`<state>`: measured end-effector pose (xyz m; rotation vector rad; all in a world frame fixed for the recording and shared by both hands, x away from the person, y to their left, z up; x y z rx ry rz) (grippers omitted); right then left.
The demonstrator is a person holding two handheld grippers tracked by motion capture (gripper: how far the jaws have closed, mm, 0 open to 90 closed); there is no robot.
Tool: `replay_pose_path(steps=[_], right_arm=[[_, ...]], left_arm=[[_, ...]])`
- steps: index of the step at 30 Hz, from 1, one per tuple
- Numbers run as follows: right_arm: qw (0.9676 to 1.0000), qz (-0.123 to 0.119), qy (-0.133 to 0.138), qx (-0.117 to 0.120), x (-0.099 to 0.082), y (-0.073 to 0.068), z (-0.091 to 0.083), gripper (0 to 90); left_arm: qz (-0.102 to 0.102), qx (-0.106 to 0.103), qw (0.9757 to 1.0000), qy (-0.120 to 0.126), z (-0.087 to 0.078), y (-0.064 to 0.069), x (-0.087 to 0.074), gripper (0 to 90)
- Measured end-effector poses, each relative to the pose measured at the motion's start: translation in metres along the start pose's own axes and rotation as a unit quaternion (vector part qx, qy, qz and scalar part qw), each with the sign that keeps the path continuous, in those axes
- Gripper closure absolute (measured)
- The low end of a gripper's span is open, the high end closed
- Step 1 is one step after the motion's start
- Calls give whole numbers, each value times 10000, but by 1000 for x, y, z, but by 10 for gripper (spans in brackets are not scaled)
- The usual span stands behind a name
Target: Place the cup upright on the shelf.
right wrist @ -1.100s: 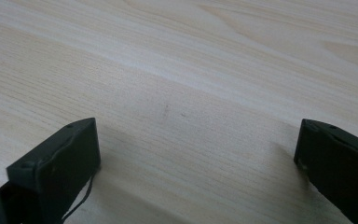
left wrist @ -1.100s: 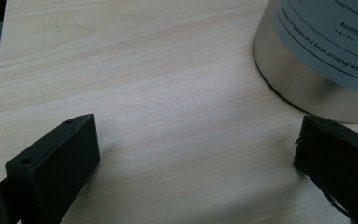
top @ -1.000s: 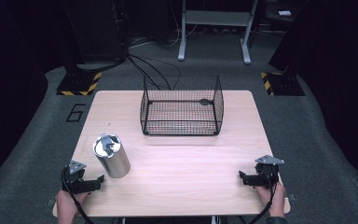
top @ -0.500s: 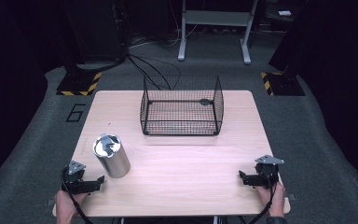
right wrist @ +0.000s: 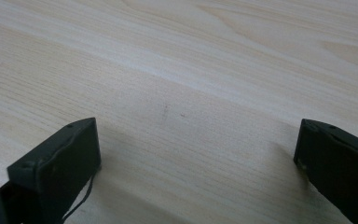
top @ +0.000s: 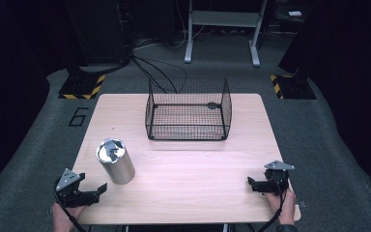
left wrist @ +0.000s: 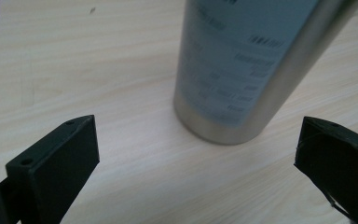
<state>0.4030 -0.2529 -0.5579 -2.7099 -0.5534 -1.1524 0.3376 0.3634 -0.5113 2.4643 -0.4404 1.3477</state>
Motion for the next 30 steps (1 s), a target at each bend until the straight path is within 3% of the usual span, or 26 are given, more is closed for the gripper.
replay_pose_path(steps=[8, 30], right_arm=[[10000, -16, 6, 5, 0, 0, 0, 0], [10000, -27, 9, 7, 0, 0, 0, 0]], left_arm=[[17, -187, 9990, 397, -6, 13, 22, 0], [278, -439, 9962, 705, 2, 27, 60, 0]])
Point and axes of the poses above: each handheld gripper's, and its own axes: z roughly forward along the jaws, x roughly out of its top, y roughly to its right, the point moved 4 cm from there along z, roughly forward along the jaws, and after that the axes turned 1 degree about -z, right-handed, at the moved point
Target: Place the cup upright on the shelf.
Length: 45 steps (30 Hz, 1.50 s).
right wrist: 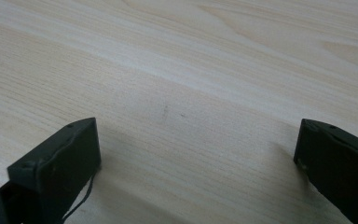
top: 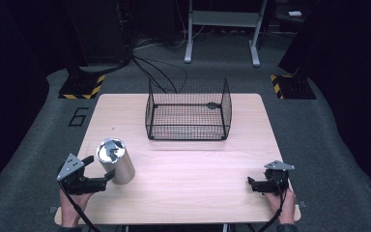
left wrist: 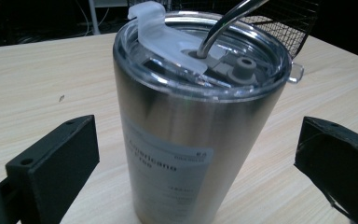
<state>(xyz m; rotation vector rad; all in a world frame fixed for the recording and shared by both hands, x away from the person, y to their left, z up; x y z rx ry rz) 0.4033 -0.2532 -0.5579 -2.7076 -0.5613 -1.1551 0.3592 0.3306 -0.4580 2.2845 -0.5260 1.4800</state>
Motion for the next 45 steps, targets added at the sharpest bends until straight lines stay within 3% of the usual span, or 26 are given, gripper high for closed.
replay_pose_path(steps=[12, 21, 45], right_arm=[[10000, 10, -5, 5, 0, 0, 0, 0], [10000, 13, -6, 3, 0, 0, 0, 0], [10000, 20, -6, -6, 0, 0, 0, 0]], left_arm=[[-26, -83, 9998, 154, 14, -3, 7, 0], [111, -246, 9994, 219, 20, -5, 13, 0], [204, -176, 9990, 351, 35, -3, 11, 7]])
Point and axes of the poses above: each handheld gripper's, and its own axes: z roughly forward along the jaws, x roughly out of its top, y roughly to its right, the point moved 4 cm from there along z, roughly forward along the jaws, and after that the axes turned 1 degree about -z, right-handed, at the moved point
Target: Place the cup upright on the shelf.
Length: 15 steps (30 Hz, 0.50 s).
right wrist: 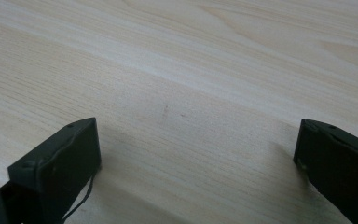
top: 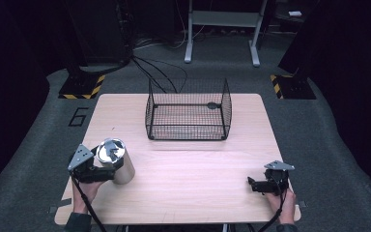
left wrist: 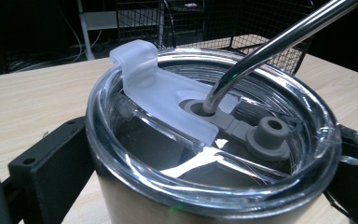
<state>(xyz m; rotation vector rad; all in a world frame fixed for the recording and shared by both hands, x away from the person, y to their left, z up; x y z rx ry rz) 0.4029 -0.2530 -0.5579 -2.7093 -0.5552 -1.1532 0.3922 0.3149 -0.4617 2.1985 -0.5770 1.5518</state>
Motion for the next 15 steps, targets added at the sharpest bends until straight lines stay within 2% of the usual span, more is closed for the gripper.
replay_pose_path(steps=[15], right_arm=[[10000, -2, 1, 0, 0, 0, 0, 0]], left_arm=[[149, 145, 9998, 1, 2, 3, 0, 35]])
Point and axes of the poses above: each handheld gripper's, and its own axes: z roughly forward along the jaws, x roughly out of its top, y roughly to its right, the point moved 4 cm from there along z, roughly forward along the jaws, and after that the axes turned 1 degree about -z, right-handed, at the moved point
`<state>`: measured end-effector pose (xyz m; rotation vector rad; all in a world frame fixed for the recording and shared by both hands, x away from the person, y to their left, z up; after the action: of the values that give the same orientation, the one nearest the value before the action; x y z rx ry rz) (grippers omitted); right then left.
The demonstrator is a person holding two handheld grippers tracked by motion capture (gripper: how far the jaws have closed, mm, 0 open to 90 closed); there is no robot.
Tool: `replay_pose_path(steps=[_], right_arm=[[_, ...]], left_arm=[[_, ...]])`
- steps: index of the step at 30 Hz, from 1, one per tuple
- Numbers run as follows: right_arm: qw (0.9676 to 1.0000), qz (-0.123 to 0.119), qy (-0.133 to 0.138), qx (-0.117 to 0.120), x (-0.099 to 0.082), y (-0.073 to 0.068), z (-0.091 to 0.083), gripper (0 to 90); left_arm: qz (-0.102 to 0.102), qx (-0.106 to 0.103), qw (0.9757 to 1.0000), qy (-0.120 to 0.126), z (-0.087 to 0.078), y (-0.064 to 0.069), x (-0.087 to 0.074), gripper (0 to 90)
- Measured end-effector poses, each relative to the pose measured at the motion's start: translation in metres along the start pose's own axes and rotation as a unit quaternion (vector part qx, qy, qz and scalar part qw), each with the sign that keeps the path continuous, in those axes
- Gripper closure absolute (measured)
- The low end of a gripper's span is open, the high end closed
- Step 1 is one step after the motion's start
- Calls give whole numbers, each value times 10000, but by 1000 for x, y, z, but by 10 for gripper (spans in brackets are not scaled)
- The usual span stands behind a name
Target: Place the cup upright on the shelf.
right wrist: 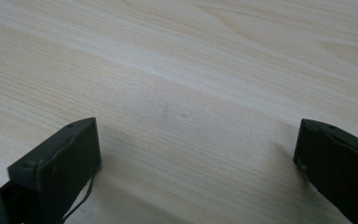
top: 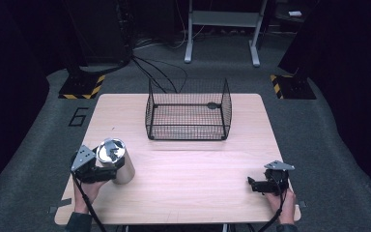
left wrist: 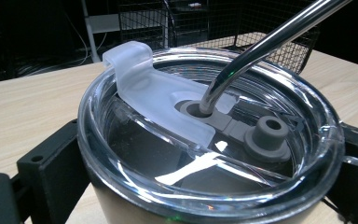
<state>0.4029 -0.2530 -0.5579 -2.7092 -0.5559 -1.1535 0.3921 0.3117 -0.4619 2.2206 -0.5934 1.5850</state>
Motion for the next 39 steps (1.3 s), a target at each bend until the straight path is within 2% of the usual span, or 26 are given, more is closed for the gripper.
replay_pose_path(steps=[13, 30, 39], right_arm=[[10000, 2, -1, 0, 0, 0, 0, 0], [10000, -1, 1, 2, 0, 0, 0, 1], [10000, 0, -13, 5, 0, 0, 0, 0]], left_arm=[[50, 17, 9999, -89, 0, 1, 2, 38], [106, 22, 9999, 38, -6, 2, 18, 39], [191, -66, 9998, 43, -2, 6, 24, 38]])
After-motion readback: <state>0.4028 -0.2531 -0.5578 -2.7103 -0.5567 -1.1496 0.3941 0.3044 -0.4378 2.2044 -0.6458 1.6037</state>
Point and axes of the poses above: each handheld gripper's, and its own axes: z roughly forward along the jaws, x roughly out of its top, y roughly to its right, the point moved 4 cm from there along z, roughly forward along the jaws, and after that the axes turned 1 degree about -z, right-handed, at the moved point
